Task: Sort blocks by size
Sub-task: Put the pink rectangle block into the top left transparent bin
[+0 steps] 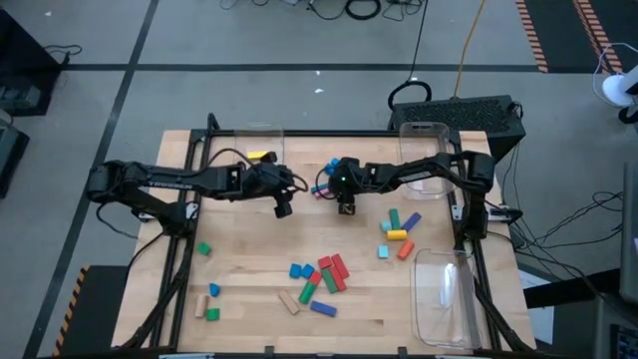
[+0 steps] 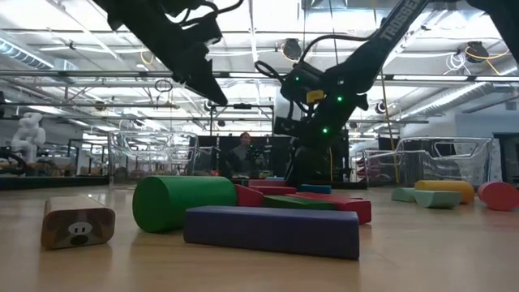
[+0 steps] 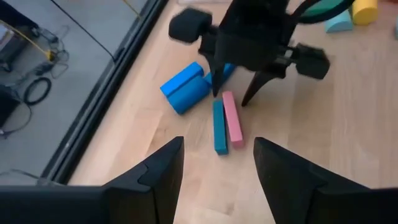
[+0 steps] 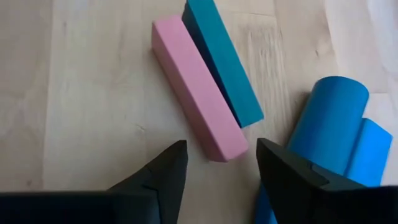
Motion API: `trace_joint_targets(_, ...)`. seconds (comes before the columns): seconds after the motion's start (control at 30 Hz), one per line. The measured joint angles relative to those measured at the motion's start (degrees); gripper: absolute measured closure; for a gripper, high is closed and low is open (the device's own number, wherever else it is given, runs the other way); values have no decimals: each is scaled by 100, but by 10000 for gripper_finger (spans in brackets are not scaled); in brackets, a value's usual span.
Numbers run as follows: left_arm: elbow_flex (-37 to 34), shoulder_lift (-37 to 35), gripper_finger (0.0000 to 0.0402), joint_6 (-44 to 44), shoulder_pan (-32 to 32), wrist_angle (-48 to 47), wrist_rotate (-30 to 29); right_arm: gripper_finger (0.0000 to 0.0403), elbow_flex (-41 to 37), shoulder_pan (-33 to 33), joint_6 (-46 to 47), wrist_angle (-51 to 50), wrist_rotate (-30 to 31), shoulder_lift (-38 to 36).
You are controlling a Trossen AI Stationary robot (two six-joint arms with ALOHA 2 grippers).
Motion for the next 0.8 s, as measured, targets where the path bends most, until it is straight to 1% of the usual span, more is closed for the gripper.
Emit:
trace_joint_targets(0.17,2,53,205,-177,-96,-8,-11,257,0,6,24,69,-178,10)
trace_joint_targets(0.3,2,228,205,-288,-120,-23,-19,286,-8,12,201,54,-285,11)
trace_joint_targets(0.37,2,340,205,-293,-124,-15,-7,307,-9,18,301,28,-333,10)
trace_joint_targets(0.5,2,564,205,-295,-117,-13,111,363,-9,76,395,-42,-310,8)
trace_joint_targets(0.53,2,622,205,-293,-120,-13,121,369,-9,97,417,-43,-297,6)
trace_joint_targets(0.63,2,771,205,-291,-122,-14,134,370,-9,195,472,-65,-229,-27)
trace_joint_targets(0.8,2,874,205,-170,-150,-46,214,370,-22,447,472,-58,135,-157)
